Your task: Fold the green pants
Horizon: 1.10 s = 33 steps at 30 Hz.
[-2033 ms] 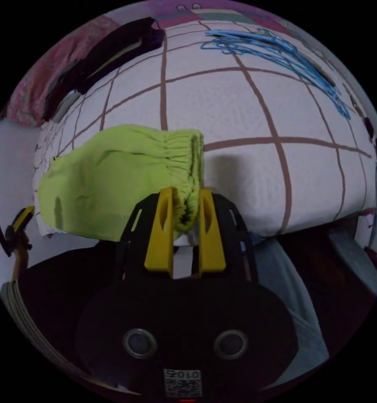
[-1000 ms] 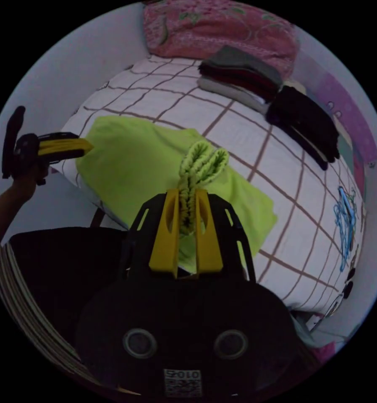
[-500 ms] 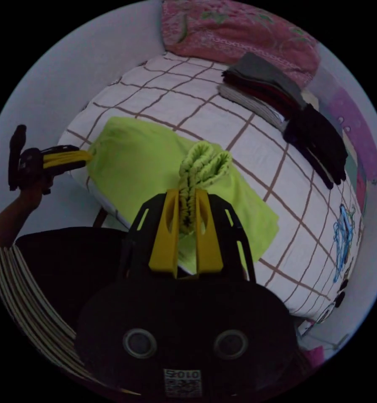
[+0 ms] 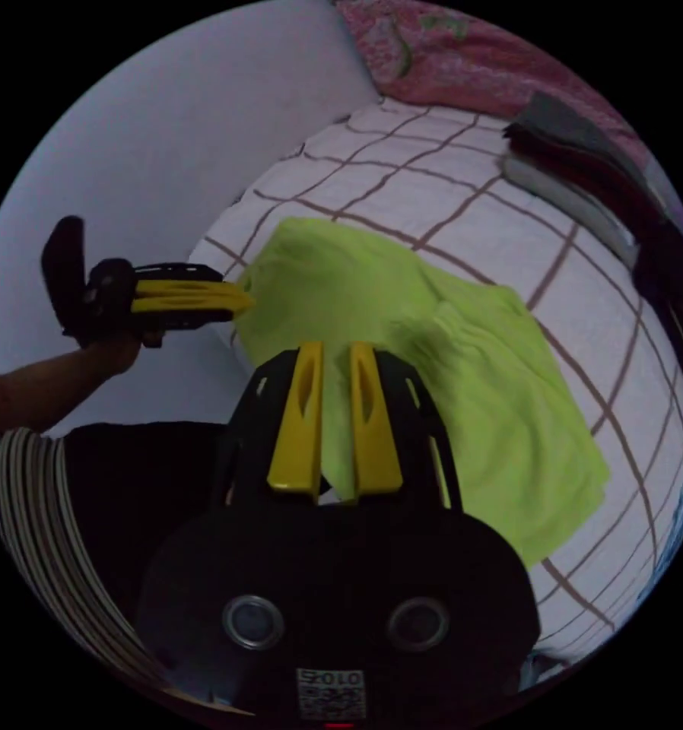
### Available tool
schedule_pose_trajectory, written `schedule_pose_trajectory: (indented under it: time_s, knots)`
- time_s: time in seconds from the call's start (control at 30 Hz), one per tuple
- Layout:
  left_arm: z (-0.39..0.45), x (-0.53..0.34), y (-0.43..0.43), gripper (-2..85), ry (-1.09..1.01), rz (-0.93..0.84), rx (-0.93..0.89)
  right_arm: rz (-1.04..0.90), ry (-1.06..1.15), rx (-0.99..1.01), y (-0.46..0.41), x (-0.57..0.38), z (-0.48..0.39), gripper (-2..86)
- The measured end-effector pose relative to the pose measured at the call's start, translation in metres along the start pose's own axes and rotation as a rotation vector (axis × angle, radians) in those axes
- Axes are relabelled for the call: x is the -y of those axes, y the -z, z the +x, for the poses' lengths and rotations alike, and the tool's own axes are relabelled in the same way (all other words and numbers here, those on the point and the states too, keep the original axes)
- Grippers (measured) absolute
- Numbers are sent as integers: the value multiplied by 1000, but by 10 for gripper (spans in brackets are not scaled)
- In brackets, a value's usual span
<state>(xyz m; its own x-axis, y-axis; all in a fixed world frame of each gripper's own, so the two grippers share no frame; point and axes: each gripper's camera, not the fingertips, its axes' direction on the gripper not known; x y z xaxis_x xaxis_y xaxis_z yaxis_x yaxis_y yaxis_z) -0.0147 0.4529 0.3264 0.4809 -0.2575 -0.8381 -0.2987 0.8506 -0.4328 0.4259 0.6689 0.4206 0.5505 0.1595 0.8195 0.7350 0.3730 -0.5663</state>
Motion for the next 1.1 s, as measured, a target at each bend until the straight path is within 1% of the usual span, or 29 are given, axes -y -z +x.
schedule_pose_trajectory:
  time_s: [0.03, 0.13, 0.27, 0.33, 0.43, 0.53, 0.63, 0.77, 0.97, 1.1]
  knots:
    - [1, 5, 0, -4, -18, 21, -29, 10, -5, -42, 5, -20, 11, 81]
    - [5, 22, -7, -3, -53, 38, -104, 40, -32, -87, 7, -68, 33, 100]
    - [13, 49, -27, -2, -99, 9, -173, 15, -59, -119, -6, -92, 36, 104]
    - [17, 58, -33, -1, -134, 1, -211, 13, -36, -156, -22, -85, 30, 104]
    - [30, 64, -38, 1, -221, -25, -193, -9, 52, -219, -45, -66, 21, 103]
    - [33, 61, -37, 5, -260, -47, -175, -56, 97, -222, -70, -49, 22, 99]
    - [25, 57, -32, 13, -236, -55, -167, -113, 114, -236, -93, -41, 27, 93]
    - [15, 47, -9, 30, -210, 2, -166, -130, 109, -279, -106, -40, 33, 81]
    - [12, 44, -22, 33, -230, -73, -196, -169, 80, -310, -123, -27, 47, 59]
    - [10, 48, -20, 23, -241, -80, -223, -195, 70, -341, -127, -14, 52, 50]
